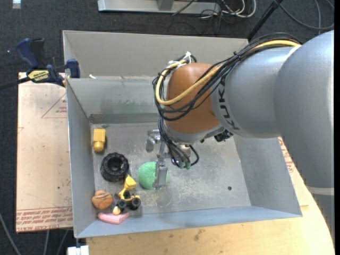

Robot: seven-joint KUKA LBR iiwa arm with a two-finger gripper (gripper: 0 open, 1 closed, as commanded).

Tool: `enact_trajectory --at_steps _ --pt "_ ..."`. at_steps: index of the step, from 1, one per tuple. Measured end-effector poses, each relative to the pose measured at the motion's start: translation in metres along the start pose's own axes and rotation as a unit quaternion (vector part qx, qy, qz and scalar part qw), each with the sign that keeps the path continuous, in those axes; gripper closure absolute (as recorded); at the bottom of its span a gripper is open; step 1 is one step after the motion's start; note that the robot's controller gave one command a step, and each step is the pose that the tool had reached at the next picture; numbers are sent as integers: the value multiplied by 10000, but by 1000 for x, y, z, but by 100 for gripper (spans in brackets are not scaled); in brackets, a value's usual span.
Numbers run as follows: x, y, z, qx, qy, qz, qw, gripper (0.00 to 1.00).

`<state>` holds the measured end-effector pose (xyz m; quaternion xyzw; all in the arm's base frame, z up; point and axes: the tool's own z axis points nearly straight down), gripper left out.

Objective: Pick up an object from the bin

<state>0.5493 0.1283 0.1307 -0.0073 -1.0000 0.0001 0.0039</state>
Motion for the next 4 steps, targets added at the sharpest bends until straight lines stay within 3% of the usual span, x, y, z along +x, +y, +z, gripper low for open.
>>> enact_trajectory --at_steps 1,2,3,4 --pt "10 4 -3 -14 -55 101 9999 0" --pt "17 -6 65 -3 -16 207 9998 0" --pt "10 -6 61 -12 -44 353 9994 100" --pt "10 -6 61 -12 -44 355 9994 100"
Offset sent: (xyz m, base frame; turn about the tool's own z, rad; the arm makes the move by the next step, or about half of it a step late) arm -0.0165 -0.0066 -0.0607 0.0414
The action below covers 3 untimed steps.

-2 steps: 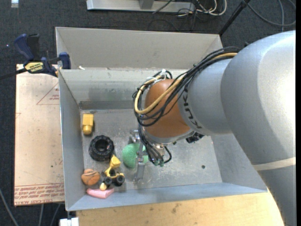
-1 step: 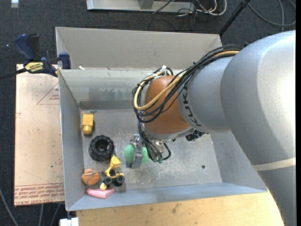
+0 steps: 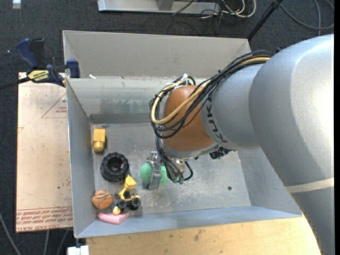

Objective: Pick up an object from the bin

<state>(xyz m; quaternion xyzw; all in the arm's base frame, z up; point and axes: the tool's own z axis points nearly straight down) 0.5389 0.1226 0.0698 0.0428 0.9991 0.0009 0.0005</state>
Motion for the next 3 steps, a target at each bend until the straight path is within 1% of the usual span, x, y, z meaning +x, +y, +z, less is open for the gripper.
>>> enact_trajectory --at_steps 1,2,3 --pt "2 -1 -6 11 34 0 10000 100" --pt "3 -1 -29 17 56 -1 10000 100" --pt "1 0 -50 -2 -4 -3 10000 100"
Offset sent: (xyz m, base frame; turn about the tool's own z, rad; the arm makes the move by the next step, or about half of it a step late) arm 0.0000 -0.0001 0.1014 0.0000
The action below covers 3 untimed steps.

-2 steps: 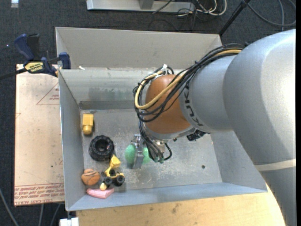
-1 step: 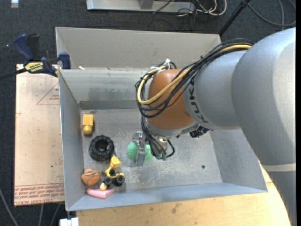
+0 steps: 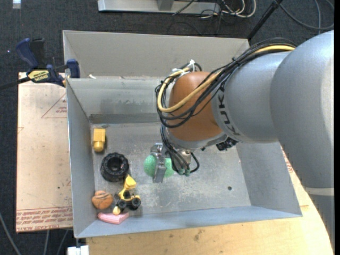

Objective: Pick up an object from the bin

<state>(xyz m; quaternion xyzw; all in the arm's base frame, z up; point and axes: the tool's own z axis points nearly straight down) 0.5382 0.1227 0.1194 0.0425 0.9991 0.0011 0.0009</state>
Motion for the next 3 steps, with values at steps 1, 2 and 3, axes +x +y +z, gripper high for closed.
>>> enact_trajectory --at_steps 1,2,3 --pt "1 0 -13 6 15 -3 10000 100" --pt "2 0 -32 9 24 -6 10000 100" --pt "1 0 -51 3 5 -7 10000 100"
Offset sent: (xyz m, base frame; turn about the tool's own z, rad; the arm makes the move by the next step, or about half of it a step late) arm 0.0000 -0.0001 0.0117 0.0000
